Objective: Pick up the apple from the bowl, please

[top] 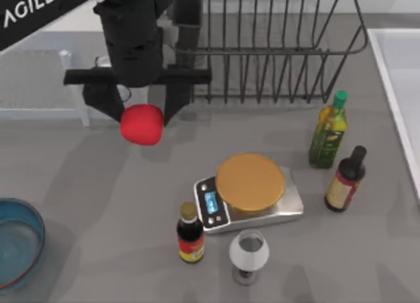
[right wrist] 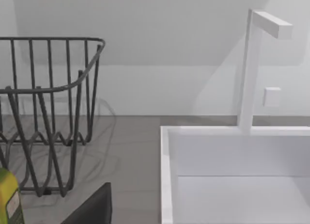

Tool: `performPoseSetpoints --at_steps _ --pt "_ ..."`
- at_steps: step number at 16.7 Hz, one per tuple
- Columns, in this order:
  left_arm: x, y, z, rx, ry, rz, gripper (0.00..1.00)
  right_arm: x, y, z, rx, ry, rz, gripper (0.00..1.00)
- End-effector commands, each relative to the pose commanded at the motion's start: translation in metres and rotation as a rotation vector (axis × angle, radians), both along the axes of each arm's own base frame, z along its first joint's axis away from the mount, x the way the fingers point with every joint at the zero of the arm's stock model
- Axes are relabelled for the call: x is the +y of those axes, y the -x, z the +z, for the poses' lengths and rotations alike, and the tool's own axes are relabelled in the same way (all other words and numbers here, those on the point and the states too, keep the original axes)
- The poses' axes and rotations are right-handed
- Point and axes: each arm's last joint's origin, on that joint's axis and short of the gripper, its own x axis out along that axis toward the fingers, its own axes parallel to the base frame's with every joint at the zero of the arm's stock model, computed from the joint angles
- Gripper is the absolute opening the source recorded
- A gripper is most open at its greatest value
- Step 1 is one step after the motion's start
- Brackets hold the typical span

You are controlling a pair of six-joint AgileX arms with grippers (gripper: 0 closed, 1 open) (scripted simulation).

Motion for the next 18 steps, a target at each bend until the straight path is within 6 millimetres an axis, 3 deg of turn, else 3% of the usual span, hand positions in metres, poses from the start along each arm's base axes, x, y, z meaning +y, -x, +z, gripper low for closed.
performPoseSetpoints --at_steps 6,11,18 --pt "0.0 0.002 -0.072 -0.009 0.004 0.0 0.0 0.0 0.0 0.0 0.0 0.0 0.0 1.0" --pt "0.0 0.003 -0.079 -0.005 0.002 0.0 0.0 0.0 0.0 0.0 0.0 0.0 0.0 1.0" --pt "0.0 0.003 -0.079 -0.005 0.002 0.0 0.53 0.0 0.0 0.0 0.0 0.0 0.0 1.0"
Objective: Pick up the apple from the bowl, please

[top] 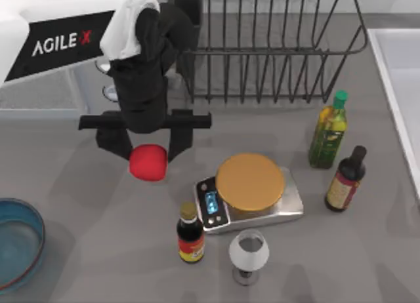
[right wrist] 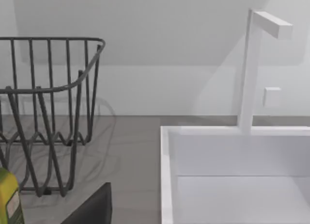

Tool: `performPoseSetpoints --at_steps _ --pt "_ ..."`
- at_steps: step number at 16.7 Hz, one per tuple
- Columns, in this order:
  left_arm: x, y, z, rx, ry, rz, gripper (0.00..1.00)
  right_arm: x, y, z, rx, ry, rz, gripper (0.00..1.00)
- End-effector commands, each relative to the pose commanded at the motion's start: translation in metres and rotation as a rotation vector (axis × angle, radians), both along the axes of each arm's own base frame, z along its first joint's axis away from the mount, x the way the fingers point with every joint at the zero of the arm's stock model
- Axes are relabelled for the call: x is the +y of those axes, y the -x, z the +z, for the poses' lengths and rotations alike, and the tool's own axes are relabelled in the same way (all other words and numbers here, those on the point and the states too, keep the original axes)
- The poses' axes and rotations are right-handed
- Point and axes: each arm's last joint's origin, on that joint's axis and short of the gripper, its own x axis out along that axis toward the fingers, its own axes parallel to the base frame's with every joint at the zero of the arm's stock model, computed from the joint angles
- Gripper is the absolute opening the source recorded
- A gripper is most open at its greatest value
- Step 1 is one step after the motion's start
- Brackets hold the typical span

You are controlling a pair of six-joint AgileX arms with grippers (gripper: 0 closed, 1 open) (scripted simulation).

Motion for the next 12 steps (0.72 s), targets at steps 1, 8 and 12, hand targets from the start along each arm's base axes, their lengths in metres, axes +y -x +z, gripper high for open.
performPoseSetpoints --at_steps 1,8,12 --pt "0.0 0.0 0.0 0.0 0.0 0.0 0.6 0.0 0.0 0.0 0.0 0.0 0.0 1.0" --pt "0.0 0.0 0.0 0.0 0.0 0.0 1.0 0.0 0.0 0.0 0.0 0.0 0.0 1.0" --pt "0.0 0.0 0.0 0.0 0.0 0.0 1.0 0.0 0.0 0.0 0.0 0.0 0.0 1.0"
